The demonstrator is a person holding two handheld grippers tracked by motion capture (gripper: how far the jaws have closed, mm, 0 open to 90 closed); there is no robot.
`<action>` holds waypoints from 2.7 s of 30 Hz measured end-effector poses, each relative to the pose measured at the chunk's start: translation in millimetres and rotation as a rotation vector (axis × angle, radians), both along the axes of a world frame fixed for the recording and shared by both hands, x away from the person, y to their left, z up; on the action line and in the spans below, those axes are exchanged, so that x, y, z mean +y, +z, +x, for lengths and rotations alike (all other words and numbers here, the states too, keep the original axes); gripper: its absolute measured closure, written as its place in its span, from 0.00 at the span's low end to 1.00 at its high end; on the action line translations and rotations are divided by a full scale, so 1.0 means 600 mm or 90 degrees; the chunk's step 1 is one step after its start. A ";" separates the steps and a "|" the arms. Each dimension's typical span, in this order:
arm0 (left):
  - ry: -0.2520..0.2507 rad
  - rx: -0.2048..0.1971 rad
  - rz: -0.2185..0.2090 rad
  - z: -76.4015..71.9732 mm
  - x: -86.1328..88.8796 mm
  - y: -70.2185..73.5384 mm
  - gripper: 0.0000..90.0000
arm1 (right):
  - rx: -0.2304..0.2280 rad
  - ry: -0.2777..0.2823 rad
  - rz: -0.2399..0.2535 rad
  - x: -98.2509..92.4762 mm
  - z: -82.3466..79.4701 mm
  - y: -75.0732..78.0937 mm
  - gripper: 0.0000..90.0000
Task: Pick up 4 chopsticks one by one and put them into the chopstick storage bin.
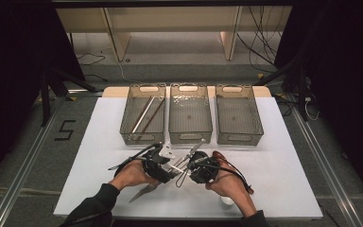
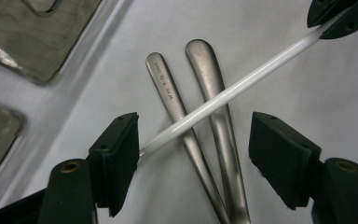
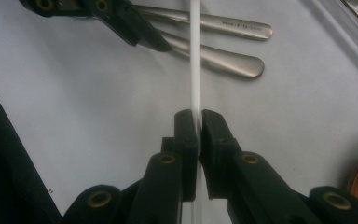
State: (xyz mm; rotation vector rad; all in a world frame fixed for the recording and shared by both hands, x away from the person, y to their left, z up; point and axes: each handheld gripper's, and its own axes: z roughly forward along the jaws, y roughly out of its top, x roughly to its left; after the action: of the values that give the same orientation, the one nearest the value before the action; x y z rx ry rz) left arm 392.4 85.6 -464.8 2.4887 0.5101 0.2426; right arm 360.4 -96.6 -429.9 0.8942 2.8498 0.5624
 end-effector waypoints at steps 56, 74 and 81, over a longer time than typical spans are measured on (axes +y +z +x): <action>-0.179 -0.047 0.091 -0.033 -0.033 0.035 0.93 | -0.061 0.054 0.092 -0.044 0.009 0.040 0.67; 0.037 -0.009 0.055 0.021 0.029 0.068 0.93 | -0.165 -0.113 0.173 -0.092 -0.002 0.073 0.38; 0.099 0.006 0.025 0.043 0.060 0.084 0.93 | -0.147 -0.156 0.175 -0.112 -0.005 0.051 0.35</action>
State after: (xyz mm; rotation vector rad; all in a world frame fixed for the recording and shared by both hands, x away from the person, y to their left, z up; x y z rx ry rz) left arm 418.5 121.9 -414.3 2.4918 0.7099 0.3044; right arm 357.3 -164.0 -399.2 1.1177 2.4497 0.9697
